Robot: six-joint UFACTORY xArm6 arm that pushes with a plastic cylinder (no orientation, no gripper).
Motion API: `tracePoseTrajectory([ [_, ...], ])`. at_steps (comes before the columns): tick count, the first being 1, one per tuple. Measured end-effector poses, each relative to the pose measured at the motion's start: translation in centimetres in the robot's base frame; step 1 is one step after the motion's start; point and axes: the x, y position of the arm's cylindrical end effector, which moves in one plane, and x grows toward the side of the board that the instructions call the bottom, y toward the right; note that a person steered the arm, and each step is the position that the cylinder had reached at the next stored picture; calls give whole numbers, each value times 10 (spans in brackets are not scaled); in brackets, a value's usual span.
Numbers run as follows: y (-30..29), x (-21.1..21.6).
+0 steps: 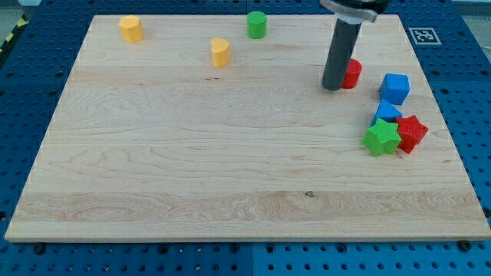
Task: Push red circle to the top right
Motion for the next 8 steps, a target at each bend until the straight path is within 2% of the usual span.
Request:
tracePoseTrajectory([
  [2, 30, -17],
  [8, 96, -8],
])
